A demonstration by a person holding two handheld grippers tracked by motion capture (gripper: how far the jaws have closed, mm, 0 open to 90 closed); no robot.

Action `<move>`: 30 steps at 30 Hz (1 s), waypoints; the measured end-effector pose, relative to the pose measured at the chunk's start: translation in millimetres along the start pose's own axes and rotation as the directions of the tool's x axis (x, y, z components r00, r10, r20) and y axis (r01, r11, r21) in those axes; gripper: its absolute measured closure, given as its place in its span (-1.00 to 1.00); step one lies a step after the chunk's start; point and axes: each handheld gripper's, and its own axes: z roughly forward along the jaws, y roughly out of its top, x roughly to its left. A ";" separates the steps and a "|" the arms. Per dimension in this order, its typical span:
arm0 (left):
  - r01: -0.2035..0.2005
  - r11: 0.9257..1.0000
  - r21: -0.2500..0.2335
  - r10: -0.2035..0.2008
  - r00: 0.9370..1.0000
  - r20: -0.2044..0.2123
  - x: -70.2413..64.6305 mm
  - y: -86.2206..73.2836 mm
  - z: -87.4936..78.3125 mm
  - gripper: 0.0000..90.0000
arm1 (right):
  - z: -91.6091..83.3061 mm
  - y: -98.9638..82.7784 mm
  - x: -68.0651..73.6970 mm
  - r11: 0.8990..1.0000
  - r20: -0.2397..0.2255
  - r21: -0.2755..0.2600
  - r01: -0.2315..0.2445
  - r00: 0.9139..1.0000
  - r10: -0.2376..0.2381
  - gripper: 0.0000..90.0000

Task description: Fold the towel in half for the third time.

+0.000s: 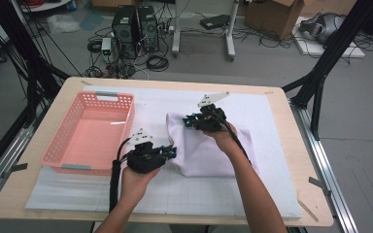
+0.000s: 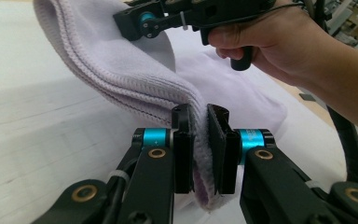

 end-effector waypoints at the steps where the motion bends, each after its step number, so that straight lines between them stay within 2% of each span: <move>1: -0.004 1.000 0.005 0.004 1.000 0.006 -2.6 1.0 4.5 0.80 | -2.7 -2.5 -1.4 1.000 0.004 0.001 -0.004 1.000 0.004 0.82; 4: -0.012 1.000 0.022 0.012 1.000 0.021 -8.8 3.2 19.2 0.80 | -10.7 -10.3 -6.9 1.000 0.027 0.007 -0.001 1.000 0.001 0.81; 8: -0.012 0.999 0.037 0.011 0.999 0.038 -15.7 5.8 37.7 0.79 | -21.1 -22.2 -16.2 1.000 0.054 0.007 -0.026 0.998 0.025 0.81; 16: -0.035 0.998 0.060 0.031 0.997 0.068 -30.7 9.0 65.7 0.79 | -38.5 -38.6 -28.4 1.000 0.073 -0.007 -0.027 0.997 0.027 0.81; 25: -0.040 0.996 0.080 0.034 0.997 0.071 -41.2 3.2 96.0 0.76 | -55.1 -60.5 -37.2 1.000 0.117 0.019 -0.018 0.993 0.016 0.80; 27: -0.040 0.996 0.075 0.035 0.997 0.068 -43.3 1.9 99.5 0.72 | -58.3 -66.8 -39.9 1.000 0.125 0.021 -0.016 0.992 0.013 0.80; 28: -0.051 0.996 0.070 0.047 0.997 0.060 -43.7 1.6 99.5 0.65 | -60.3 -69.9 -41.1 1.000 0.128 0.018 -0.021 0.992 0.018 0.80; 30: -0.080 0.996 0.049 0.078 0.996 0.045 -43.4 1.9 97.0 0.42 | -64.7 -74.8 -42.9 1.000 0.133 0.014 -0.023 0.991 0.020 0.80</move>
